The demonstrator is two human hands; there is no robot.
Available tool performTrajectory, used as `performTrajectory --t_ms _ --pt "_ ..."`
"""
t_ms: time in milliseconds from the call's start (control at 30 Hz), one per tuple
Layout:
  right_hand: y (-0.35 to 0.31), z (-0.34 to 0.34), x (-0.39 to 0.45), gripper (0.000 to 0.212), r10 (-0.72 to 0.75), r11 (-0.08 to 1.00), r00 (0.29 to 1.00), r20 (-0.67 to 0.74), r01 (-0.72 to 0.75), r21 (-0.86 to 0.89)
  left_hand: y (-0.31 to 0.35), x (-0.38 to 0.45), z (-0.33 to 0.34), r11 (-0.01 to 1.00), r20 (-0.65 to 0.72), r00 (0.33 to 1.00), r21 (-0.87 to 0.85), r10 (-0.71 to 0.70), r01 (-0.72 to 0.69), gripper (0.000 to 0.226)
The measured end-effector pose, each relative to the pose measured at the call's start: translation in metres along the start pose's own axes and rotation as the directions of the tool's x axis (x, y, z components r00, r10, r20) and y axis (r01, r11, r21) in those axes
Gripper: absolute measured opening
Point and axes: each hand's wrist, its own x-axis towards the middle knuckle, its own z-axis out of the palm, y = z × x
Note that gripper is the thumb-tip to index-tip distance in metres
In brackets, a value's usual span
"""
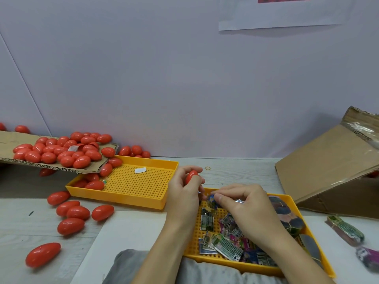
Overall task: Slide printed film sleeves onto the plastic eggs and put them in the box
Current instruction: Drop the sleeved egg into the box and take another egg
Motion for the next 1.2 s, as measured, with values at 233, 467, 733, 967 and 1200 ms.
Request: performTrajectory --t_ms 233,467,733,967,1200 --pt "0.003 -0.005 0.005 0.014 0.250 0.863 0.967 -0.041 -0.203 0.463 0.000 -0.007 0.001 0.970 0.174 0.981 0.211 0.081 -0.118 0.021" --pt "0.002 -0.012 0.007 0.025 0.298 0.581 0.940 0.168 -0.318 0.749 0.002 -0.008 0.004 0.974 0.168 0.984 0.208 0.051 -0.086 0.006" --pt "0.002 -0.012 0.007 0.040 0.263 0.703 0.964 0.050 -0.227 0.674 0.001 -0.007 0.003 0.988 0.196 0.980 0.149 0.016 -0.046 0.014" --pt "0.004 -0.009 0.006 0.025 0.209 0.813 0.977 -0.040 -0.151 0.562 0.000 -0.007 0.003 0.990 0.190 0.982 0.141 -0.017 -0.010 0.018" --pt "0.007 -0.006 0.007 0.017 0.194 0.840 0.981 -0.031 -0.149 0.522 0.003 -0.006 0.002 0.995 0.212 0.975 0.093 -0.065 0.046 0.019"
